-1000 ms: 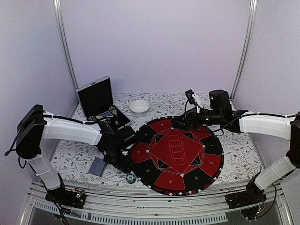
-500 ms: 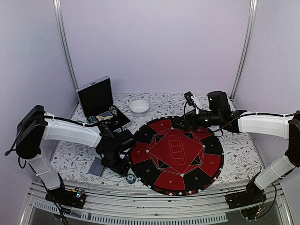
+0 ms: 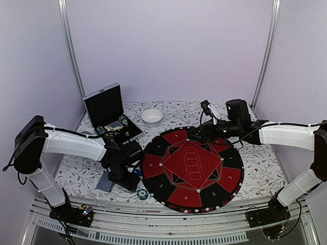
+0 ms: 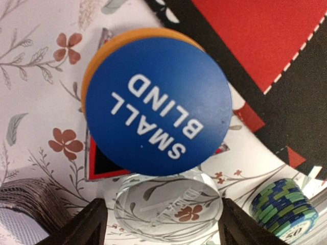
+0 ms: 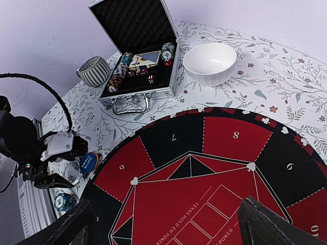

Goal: Distribute texas hold em gaming equipment
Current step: Pick up the dealer button from the corner of the board, then pass from the left arm to the right

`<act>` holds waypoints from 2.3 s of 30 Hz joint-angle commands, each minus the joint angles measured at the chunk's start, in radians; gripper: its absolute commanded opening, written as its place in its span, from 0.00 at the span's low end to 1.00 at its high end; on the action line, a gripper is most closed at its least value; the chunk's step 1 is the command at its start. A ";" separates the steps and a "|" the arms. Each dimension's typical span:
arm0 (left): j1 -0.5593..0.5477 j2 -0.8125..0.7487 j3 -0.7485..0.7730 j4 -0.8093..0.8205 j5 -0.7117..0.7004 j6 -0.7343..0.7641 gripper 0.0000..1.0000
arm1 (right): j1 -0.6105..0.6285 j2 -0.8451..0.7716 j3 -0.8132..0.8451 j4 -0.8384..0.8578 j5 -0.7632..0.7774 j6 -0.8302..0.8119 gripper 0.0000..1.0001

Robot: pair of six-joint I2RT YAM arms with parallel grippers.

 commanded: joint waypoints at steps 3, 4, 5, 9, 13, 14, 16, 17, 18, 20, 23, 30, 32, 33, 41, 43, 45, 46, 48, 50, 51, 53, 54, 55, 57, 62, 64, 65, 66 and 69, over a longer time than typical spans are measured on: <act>0.015 0.024 -0.035 0.053 0.047 0.007 0.66 | 0.006 0.006 0.028 -0.003 -0.005 -0.007 0.99; 0.015 0.022 -0.037 0.052 0.049 0.006 0.64 | 0.006 0.006 0.027 -0.003 -0.005 -0.005 0.99; 0.015 0.019 -0.039 0.051 0.053 0.006 0.61 | 0.005 0.007 0.028 -0.002 -0.007 -0.005 0.99; 0.015 0.003 -0.038 0.034 0.045 0.006 0.54 | 0.006 0.004 0.031 -0.002 -0.008 -0.003 0.99; 0.015 -0.007 -0.016 -0.005 0.027 0.003 0.47 | 0.005 0.005 0.035 -0.002 -0.009 0.002 0.99; 0.015 -0.012 -0.005 -0.018 0.023 0.002 0.46 | 0.005 0.004 0.036 -0.003 -0.011 0.004 0.99; 0.014 -0.028 0.023 -0.049 0.004 0.002 0.46 | 0.006 0.005 0.039 -0.004 -0.014 0.008 0.99; 0.014 -0.039 0.040 -0.067 -0.009 0.003 0.46 | 0.005 0.003 0.041 -0.005 -0.014 0.011 0.99; 0.014 -0.050 0.060 -0.097 -0.025 0.006 0.46 | 0.006 0.002 0.045 -0.008 -0.015 0.017 0.99; 0.013 -0.075 0.104 -0.142 -0.049 0.022 0.46 | 0.006 0.002 0.061 -0.024 -0.018 0.035 0.99; 0.009 -0.119 0.172 -0.178 -0.053 0.066 0.45 | 0.005 0.000 0.098 -0.047 -0.039 0.078 0.99; -0.017 -0.227 0.249 -0.090 -0.146 0.180 0.45 | 0.024 0.072 0.182 -0.027 -0.176 0.310 0.84; -0.026 -0.225 0.281 -0.077 -0.192 0.203 0.44 | 0.058 0.120 0.207 0.011 -0.264 0.359 0.80; -0.036 -0.224 0.291 -0.066 -0.216 0.217 0.43 | 0.078 0.147 0.225 0.026 -0.302 0.374 0.76; -0.115 -0.249 0.275 0.122 -0.331 0.334 0.43 | 0.203 0.311 0.385 0.061 -0.498 0.437 0.54; -0.118 -0.252 0.271 0.138 -0.340 0.342 0.43 | 0.225 0.330 0.402 0.062 -0.498 0.426 0.53; -0.123 -0.256 0.266 0.157 -0.336 0.349 0.43 | 0.231 0.353 0.413 0.061 -0.491 0.434 0.53; -0.126 -0.260 0.263 0.166 -0.331 0.353 0.43 | 0.233 0.368 0.418 0.063 -0.490 0.444 0.53; -0.132 -0.265 0.258 0.185 -0.324 0.357 0.43 | 0.241 0.394 0.432 0.066 -0.493 0.454 0.51; -0.141 -0.269 0.258 0.195 -0.330 0.360 0.43 | 0.246 0.415 0.448 0.066 -0.493 0.455 0.50; -0.144 -0.270 0.260 0.197 -0.335 0.361 0.43 | 0.249 0.424 0.454 0.066 -0.492 0.456 0.50; -0.146 -0.271 0.259 0.204 -0.336 0.364 0.43 | 0.250 0.437 0.464 0.069 -0.491 0.457 0.49; -0.147 -0.271 0.256 0.206 -0.336 0.364 0.43 | 0.251 0.441 0.467 0.070 -0.489 0.459 0.47; -0.147 -0.269 0.255 0.207 -0.337 0.366 0.43 | 0.250 0.447 0.471 0.072 -0.484 0.461 0.46; -0.147 -0.264 0.255 0.205 -0.340 0.366 0.43 | 0.252 0.456 0.475 0.071 -0.475 0.462 0.46; -0.148 -0.255 0.252 0.206 -0.343 0.363 0.43 | 0.253 0.472 0.476 0.070 -0.474 0.468 0.32; -0.148 -0.253 0.250 0.205 -0.345 0.364 0.43 | 0.252 0.468 0.472 0.068 -0.462 0.464 0.23; -0.148 -0.252 0.249 0.205 -0.346 0.364 0.43 | 0.252 0.464 0.470 0.067 -0.452 0.461 0.18; -0.148 -0.253 0.246 0.205 -0.346 0.364 0.43 | 0.251 0.460 0.466 0.064 -0.442 0.458 0.11; -0.148 -0.255 0.241 0.205 -0.350 0.363 0.43 | 0.246 0.451 0.461 0.049 -0.417 0.445 0.03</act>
